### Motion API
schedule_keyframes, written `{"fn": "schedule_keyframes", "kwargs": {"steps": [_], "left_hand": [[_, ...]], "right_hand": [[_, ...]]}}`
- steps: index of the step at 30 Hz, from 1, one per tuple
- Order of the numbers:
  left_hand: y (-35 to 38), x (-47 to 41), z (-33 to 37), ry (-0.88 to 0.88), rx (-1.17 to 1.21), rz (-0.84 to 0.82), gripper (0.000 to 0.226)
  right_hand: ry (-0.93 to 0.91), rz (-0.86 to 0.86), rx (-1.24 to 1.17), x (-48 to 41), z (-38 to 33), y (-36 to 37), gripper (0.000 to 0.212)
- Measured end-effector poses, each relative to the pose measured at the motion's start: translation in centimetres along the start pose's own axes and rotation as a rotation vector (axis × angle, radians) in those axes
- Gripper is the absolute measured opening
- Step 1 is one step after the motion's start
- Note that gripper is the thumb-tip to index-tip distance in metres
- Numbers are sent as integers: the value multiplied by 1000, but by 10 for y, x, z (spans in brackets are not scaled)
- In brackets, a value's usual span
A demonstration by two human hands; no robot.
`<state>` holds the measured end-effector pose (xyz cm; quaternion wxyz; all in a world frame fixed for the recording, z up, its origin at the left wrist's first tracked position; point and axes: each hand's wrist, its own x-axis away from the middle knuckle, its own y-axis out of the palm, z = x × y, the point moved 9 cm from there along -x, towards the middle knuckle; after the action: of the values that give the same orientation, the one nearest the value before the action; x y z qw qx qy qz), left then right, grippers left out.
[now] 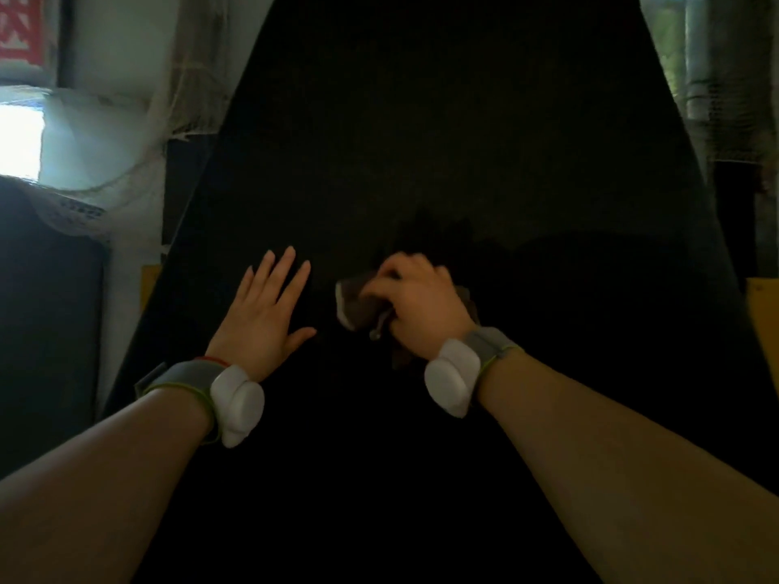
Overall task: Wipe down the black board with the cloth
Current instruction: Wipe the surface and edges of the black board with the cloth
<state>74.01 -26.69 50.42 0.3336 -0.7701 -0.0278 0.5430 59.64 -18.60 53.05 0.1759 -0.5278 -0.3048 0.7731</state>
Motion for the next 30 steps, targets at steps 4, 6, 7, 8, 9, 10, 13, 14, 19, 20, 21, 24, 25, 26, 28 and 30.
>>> {"fn": "schedule_keyframes", "kwargs": {"steps": [4, 6, 7, 8, 9, 10, 13, 14, 19, 20, 21, 24, 25, 26, 28, 30], "left_hand": [[8, -6, -1, -3, -8, 4, 94], [13, -8, -5, 16, 1, 2, 94], [14, -8, -6, 26, 12, 6, 94], [15, -8, -7, 35, 24, 16, 94], [15, -8, -7, 46, 35, 30, 93], [15, -7, -6, 63, 45, 38, 92], [15, -7, -3, 87, 69, 35, 90], [14, -7, -2, 87, 69, 35, 89], [9, 8, -7, 154, -18, 8, 90], [11, 15, -12, 156, -54, 3, 91], [13, 22, -17, 149, -79, 2, 92], [23, 31, -27, 123, -97, -20, 93], [26, 30, -28, 127, -90, -29, 93], [28, 28, -28, 135, -80, -36, 94], [31, 27, -29, 154, -68, -49, 93], [30, 28, -29, 170, -61, -34, 92]], "right_hand": [[216, 155, 51, -34, 24, -15, 48], [289, 116, 60, -45, 28, -3, 50], [293, 110, 53, -45, 28, 2, 50], [276, 107, 41, -44, 25, 6, 50], [242, 102, 37, -42, 22, 10, 50], [207, 87, 38, -38, 18, 15, 49], [127, -6, 26, -23, 6, 27, 46], [116, -44, 15, -17, 2, 32, 44], [90, -192, 28, 20, -26, 60, 36], [83, -268, 20, 26, -29, 66, 36], [73, -350, 11, 31, -31, 71, 36], [69, -398, -5, 32, -33, 62, 39], [94, -308, -14, 27, -31, 51, 41], [127, -188, -25, 21, -27, 35, 44], [193, 31, -56, 9, -16, 9, 46], [241, 121, -78, -7, -1, -8, 45]]}}
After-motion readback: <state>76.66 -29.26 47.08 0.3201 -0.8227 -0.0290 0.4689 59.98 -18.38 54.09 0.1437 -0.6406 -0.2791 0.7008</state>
